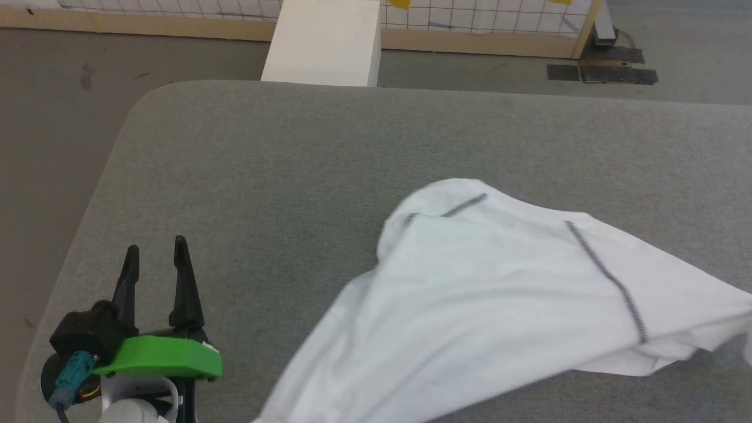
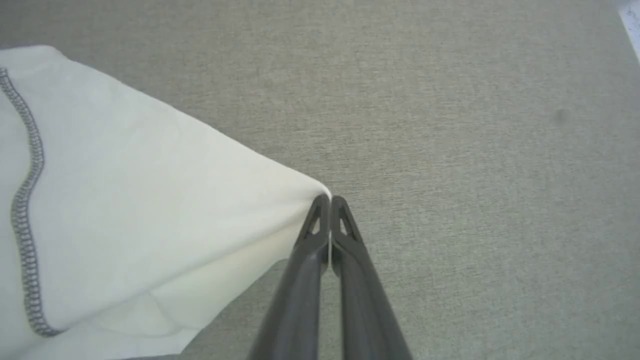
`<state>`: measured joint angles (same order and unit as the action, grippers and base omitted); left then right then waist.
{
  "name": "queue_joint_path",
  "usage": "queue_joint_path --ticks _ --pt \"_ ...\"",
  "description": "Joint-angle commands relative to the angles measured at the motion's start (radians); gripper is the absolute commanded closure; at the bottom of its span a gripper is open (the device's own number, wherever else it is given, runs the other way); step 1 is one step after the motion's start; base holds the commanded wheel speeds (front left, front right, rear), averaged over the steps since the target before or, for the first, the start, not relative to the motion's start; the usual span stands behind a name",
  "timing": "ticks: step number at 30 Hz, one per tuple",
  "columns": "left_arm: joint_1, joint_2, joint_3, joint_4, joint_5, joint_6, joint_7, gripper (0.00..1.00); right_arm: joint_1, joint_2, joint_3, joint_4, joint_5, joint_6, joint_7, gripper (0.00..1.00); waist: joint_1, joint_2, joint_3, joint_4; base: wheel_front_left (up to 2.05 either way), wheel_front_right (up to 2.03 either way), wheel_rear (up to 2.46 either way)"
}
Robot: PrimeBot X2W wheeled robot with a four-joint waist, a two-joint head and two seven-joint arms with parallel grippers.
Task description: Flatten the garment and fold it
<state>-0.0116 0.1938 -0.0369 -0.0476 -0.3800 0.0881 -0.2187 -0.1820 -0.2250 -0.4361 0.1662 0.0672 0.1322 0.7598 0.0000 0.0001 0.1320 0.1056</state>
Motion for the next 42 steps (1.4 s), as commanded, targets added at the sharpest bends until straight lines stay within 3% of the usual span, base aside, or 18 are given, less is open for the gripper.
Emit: queue_joint_path --ticks 1,2,3,4,9,13,18,24,32,33,34,35,42 --pt "-0.017 0.001 0.000 0.002 -0.004 -0.003 0.007 0.00 0.009 0.015 -0.046 -0.006 -0.026 -0.002 -0.017 1.00 0.0000 -0.0001 0.005 -0.010 0.00 0.00 0.00" --pt "-0.018 0.001 -0.001 0.004 -0.007 -0.004 0.012 0.00 0.008 0.029 -0.070 -0.006 -0.037 -0.002 -0.029 1.00 0.0000 -0.0001 0.006 -0.015 0.00 0.00 0.00" --pt "-0.020 0.002 -0.003 0.006 -0.009 -0.005 0.018 0.00 0.007 0.045 -0.083 -0.006 -0.047 -0.002 -0.046 0.69 0.0000 -0.0001 0.007 -0.021 0.00 0.00 0.00" --pt "-0.022 0.003 -0.004 0.007 -0.012 -0.006 0.024 0.00 0.005 0.057 -0.088 -0.008 -0.049 -0.002 -0.063 0.00 0.0000 -0.0001 0.008 -0.027 0.00 0.00 0.00" --pt "-0.066 0.001 -0.037 0.028 -0.045 -0.032 0.102 0.00 -0.032 0.112 -0.108 -0.036 -0.023 -0.002 -0.225 0.00 0.0000 -0.0001 0.011 -0.052 0.00 0.00 0.00" --pt "-0.159 -0.014 -0.101 0.079 -0.078 -0.060 0.241 0.00 -0.047 0.130 -0.101 -0.041 -0.019 -0.002 -0.311 0.00 0.0000 -0.0001 0.015 -0.064 0.00 0.00 0.00" --pt "-0.331 -0.036 -0.214 0.204 -0.094 -0.100 0.476 0.00 -0.049 0.145 -0.070 -0.046 -0.013 -0.002 -0.330 0.00 0.0000 -0.0001 0.025 -0.088 0.00 0.00 0.00" --pt "-0.494 -0.051 -0.318 0.379 -0.068 -0.115 0.710 0.00 -0.057 0.159 -0.011 -0.059 0.007 -0.002 -0.329 0.00 0.0000 -0.0001 0.062 -0.145 0.00 0.00 0.00" --pt "-0.561 -0.067 -0.401 0.524 -0.048 -0.151 0.810 0.00 -0.056 0.169 0.008 -0.038 0.022 -0.002 -0.343 0.00 0.0000 -0.0001 0.109 -0.202 0.00 0.00 0.00" --pt "-0.561 -0.068 -0.406 0.534 -0.047 -0.153 0.811 0.10 -0.054 0.169 0.007 -0.035 0.022 -0.002 -0.346 0.00 0.0000 -0.0001 0.113 -0.204 0.00 0.00 0.00" --pt "-0.561 -0.068 -0.414 0.545 -0.042 -0.155 0.809 0.78 -0.053 0.170 0.005 -0.032 0.023 -0.002 -0.350 0.00 0.0000 -0.0001 0.115 -0.205 0.00 0.00 0.00" --pt "-0.561 -0.067 -0.415 0.550 -0.038 -0.153 0.798 1.00 -0.052 0.170 0.004 -0.029 0.023 -0.002 -0.352 0.00 0.0000 -0.0001 0.117 -0.205 0.00 0.00 0.00" --pt "-0.557 -0.062 -0.272 0.477 -0.110 -0.086 0.615 1.00 -0.051 0.173 0.002 -0.013 0.016 -0.002 -0.366 0.00 0.0000 -0.0001 0.099 -0.179 0.00 0.00 0.00"
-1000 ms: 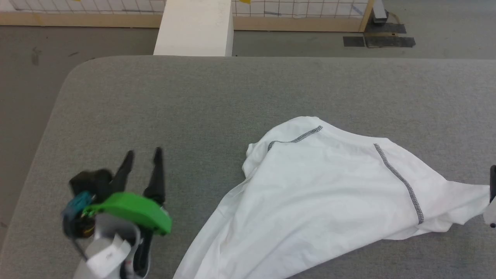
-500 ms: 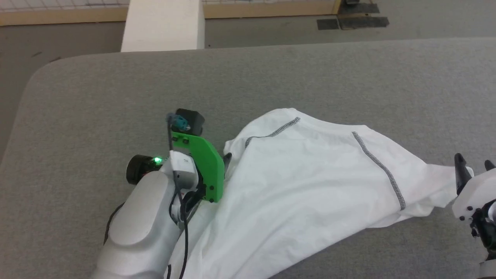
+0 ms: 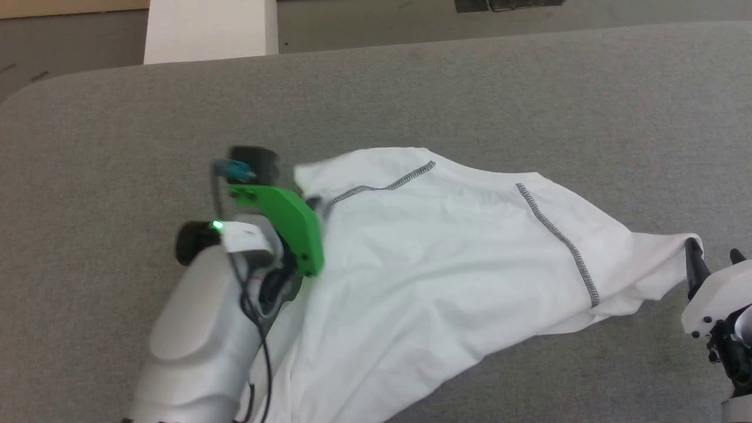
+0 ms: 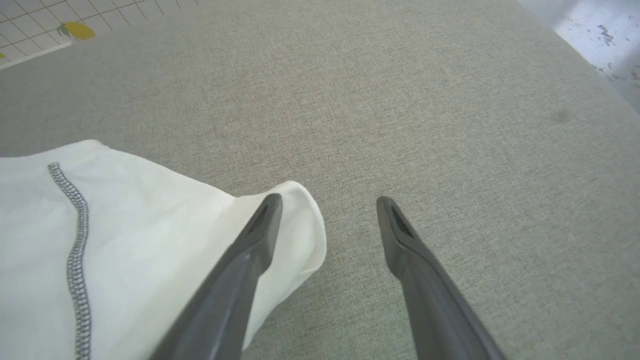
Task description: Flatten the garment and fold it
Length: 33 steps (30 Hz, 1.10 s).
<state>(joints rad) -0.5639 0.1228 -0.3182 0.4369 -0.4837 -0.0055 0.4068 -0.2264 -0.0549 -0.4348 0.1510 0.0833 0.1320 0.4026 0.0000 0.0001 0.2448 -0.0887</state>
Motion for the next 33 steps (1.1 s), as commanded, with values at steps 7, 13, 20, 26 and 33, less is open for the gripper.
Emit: queue_joint_path --ticks 7,13,20,26,33 --pt "0.129 0.088 0.181 -0.217 -0.056 0.125 -0.087 1.00 0.004 0.004 0.019 0.017 0.001 -0.001 -0.009 0.00 0.0000 -0.0001 -0.061 0.078 0.00 0.00 0.00" --pt "0.374 0.102 0.232 -0.347 -0.096 0.208 -0.017 1.00 0.010 0.004 0.030 0.018 0.006 -0.001 -0.007 0.00 0.0000 -0.0001 -0.073 0.135 0.00 0.00 0.00" --pt "0.502 0.052 0.274 -0.371 -0.166 0.227 -0.043 0.00 0.001 0.005 0.067 0.027 0.020 -0.001 -0.005 0.00 0.0000 -0.0001 -0.080 0.174 0.00 0.00 0.00" --pt "0.493 0.133 0.308 -0.462 -0.091 0.195 -0.165 0.00 0.010 0.005 0.075 0.026 0.026 -0.001 -0.007 0.00 0.0000 -0.0001 -0.090 0.180 0.00 0.00 0.00" --pt "0.331 0.202 0.186 -0.414 -0.027 0.106 -0.073 0.00 0.015 0.005 0.087 0.020 0.035 -0.001 -0.002 0.00 0.0000 -0.0001 -0.067 0.166 0.00 0.00 0.00"
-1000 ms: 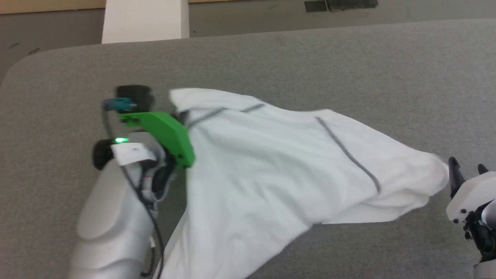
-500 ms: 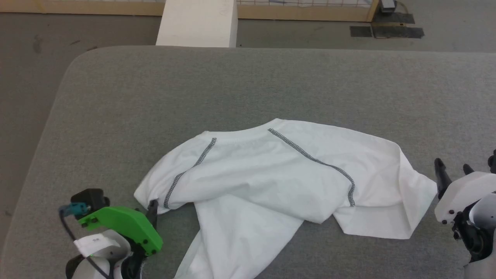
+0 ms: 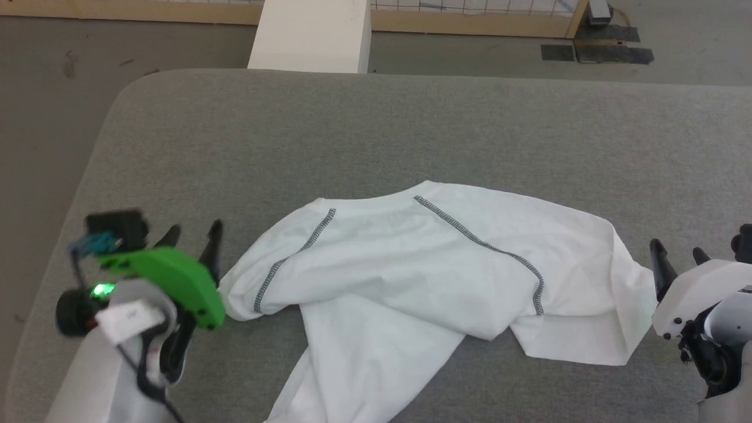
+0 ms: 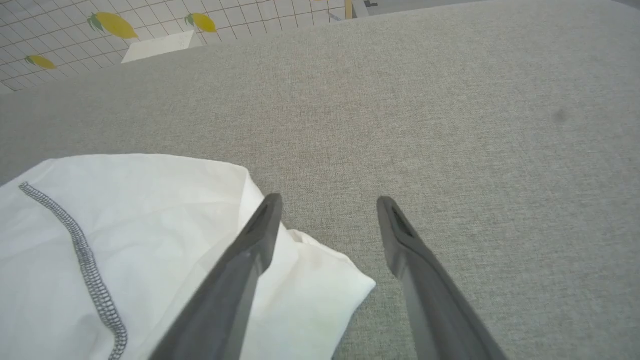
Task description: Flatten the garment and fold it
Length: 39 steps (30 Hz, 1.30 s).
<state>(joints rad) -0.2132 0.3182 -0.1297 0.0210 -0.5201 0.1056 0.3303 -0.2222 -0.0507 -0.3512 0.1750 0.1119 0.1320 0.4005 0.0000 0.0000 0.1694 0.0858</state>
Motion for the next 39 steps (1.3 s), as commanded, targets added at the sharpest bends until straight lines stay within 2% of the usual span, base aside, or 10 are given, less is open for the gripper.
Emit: queue_joint_path --ticks 1,7,12,17,18,19,20,29,34,39 --pt "-0.056 0.013 -0.032 0.026 0.021 -0.019 0.039 0.00 0.010 0.000 0.006 -0.006 0.007 -0.001 0.001 0.00 0.0000 0.0000 0.014 -0.014 0.00 0.00 0.00" --pt "-0.210 0.018 -0.155 0.191 0.055 -0.058 0.252 0.00 0.003 0.000 0.010 -0.007 0.008 -0.001 0.003 0.00 0.0000 0.0000 0.047 -0.053 0.00 0.00 0.00" --pt "-0.256 0.048 -0.191 0.313 0.085 -0.031 0.396 0.00 0.004 0.000 0.008 -0.014 0.013 -0.001 -0.001 0.00 0.0000 0.0000 0.076 -0.089 0.00 0.00 0.00" --pt "-0.244 0.042 -0.196 0.354 0.075 -0.009 0.448 0.00 0.009 0.000 -0.002 -0.023 0.012 -0.001 -0.006 0.00 0.0000 0.0000 0.094 -0.096 0.00 0.00 0.00" --pt "-0.237 0.033 -0.191 0.359 0.061 -0.007 0.452 0.25 0.010 0.000 -0.004 -0.023 0.013 -0.001 -0.007 0.00 0.0000 0.0000 0.097 -0.095 0.00 0.00 0.00" --pt "-0.232 0.029 -0.191 0.361 0.054 -0.009 0.452 0.75 0.010 0.000 -0.004 -0.023 0.012 -0.001 -0.008 0.00 0.0000 0.0000 0.099 -0.094 0.00 0.00 0.00" --pt "-0.225 0.021 -0.186 0.360 0.040 -0.011 0.450 1.00 0.008 0.000 -0.003 -0.024 0.012 -0.001 -0.007 0.00 0.0000 0.0000 0.102 -0.091 0.00 0.00 0.00" --pt "-0.182 -0.024 -0.082 0.264 -0.030 0.006 0.236 1.00 -0.060 -0.013 0.102 -0.063 -0.013 -0.001 0.023 0.00 0.0000 0.0000 0.108 -0.064 0.00 0.00 0.00" --pt "-0.124 -0.049 -0.039 0.136 -0.051 0.028 0.137 1.00 -0.167 -0.103 0.290 -0.044 -0.029 -0.001 0.171 0.00 0.0000 0.0000 0.117 -0.053 0.00 0.00 0.00" --pt "-0.092 -0.066 -0.042 0.047 -0.054 0.039 0.115 1.00 -0.292 -0.200 0.488 0.020 -0.027 -0.001 0.352 0.00 0.0000 0.0000 0.141 -0.030 0.00 0.00 0.00"
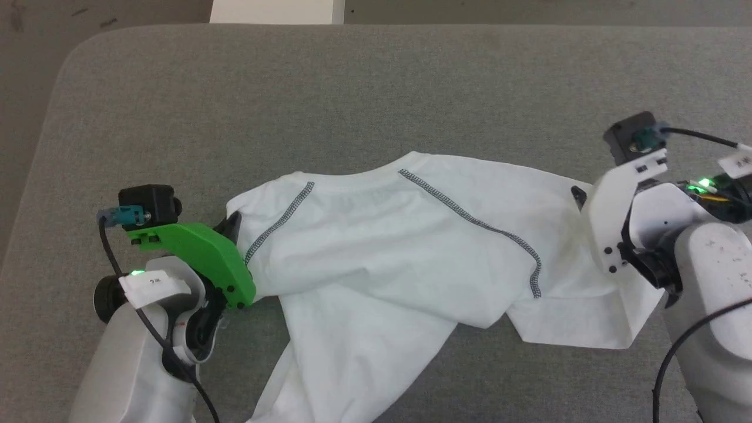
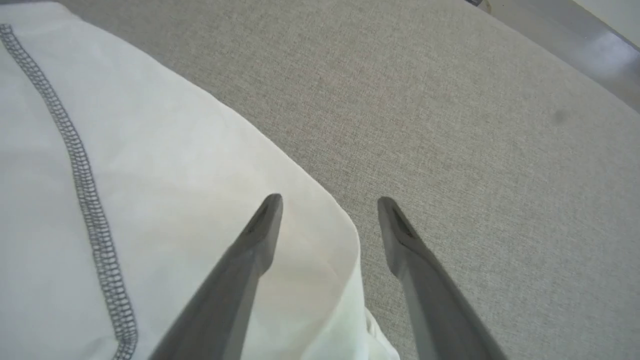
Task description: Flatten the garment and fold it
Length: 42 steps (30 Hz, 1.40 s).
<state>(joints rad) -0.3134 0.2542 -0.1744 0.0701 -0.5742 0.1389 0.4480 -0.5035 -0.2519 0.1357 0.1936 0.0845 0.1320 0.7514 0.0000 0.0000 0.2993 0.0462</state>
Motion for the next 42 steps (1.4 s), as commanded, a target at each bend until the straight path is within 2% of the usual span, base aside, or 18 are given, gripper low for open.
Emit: queue_joint_path --ticks 1,9,14,15,16,17,22,26,29,37,42 --pt "0.009 -0.005 -0.002 -0.017 0.000 0.006 -0.004 1.00 -0.037 -0.017 0.040 0.017 0.004 -0.001 0.034 0.00 0.0000 0.0000 0.018 0.015 0.00 0.00 0.00" --pt "0.002 -0.020 -0.025 -0.061 0.006 0.007 -0.009 1.00 -0.172 -0.096 0.266 0.125 0.052 -0.001 0.125 0.00 0.0000 0.0000 0.062 0.040 0.00 0.00 0.00" --pt "0.002 -0.022 -0.031 -0.060 0.005 0.007 -0.014 1.00 -0.189 -0.118 0.344 0.183 0.125 -0.001 0.179 0.00 0.0000 0.0000 0.070 0.043 0.00 0.00 0.00" --pt "0.003 -0.022 -0.031 -0.060 0.005 0.007 -0.015 1.00 -0.189 -0.119 0.343 0.190 0.141 -0.001 0.191 0.32 0.0000 0.0000 0.069 0.043 0.00 0.00 0.00" --pt "0.004 -0.022 -0.031 -0.059 0.004 0.007 -0.017 1.00 -0.191 -0.119 0.339 0.191 0.159 -0.001 0.192 0.75 0.0000 0.0000 0.068 0.042 0.00 0.00 0.00" --pt "0.004 -0.021 -0.031 -0.059 0.003 0.006 -0.019 1.00 -0.195 -0.119 0.335 0.188 0.169 -0.001 0.181 1.00 0.0000 0.0000 0.067 0.041 0.00 0.00 0.00" --pt "-0.007 -0.026 -0.015 -0.063 -0.019 -0.009 -0.049 1.00 -0.213 -0.102 0.265 0.172 0.217 -0.001 0.097 1.00 0.0000 0.0000 0.045 0.026 0.00 0.00 0.00" --pt "-0.054 -0.037 0.012 -0.069 -0.067 -0.042 -0.073 1.00 -0.241 -0.078 0.183 0.149 0.264 -0.001 0.040 1.00 0.0000 0.0000 0.015 0.018 0.00 0.00 0.00" --pt "-0.123 -0.023 0.029 -0.058 -0.084 -0.063 -0.068 1.00 -0.281 -0.067 0.127 0.133 0.292 -0.001 0.023 1.00 0.0000 0.0000 -0.002 0.012 0.00 0.00 0.00" --pt "-0.436 0.022 0.054 0.020 -0.078 -0.084 -0.034 1.00 -0.492 -0.053 -0.010 0.129 0.325 -0.001 0.032 1.00 0.0000 0.0000 0.003 -0.010 0.00 0.00 0.00" --pt "-0.667 0.067 0.040 0.126 -0.013 -0.084 -0.027 1.00 -0.667 -0.004 -0.084 0.175 0.289 -0.001 0.018 1.00 0.0000 0.0000 0.031 -0.037 0.00 0.00 0.00"
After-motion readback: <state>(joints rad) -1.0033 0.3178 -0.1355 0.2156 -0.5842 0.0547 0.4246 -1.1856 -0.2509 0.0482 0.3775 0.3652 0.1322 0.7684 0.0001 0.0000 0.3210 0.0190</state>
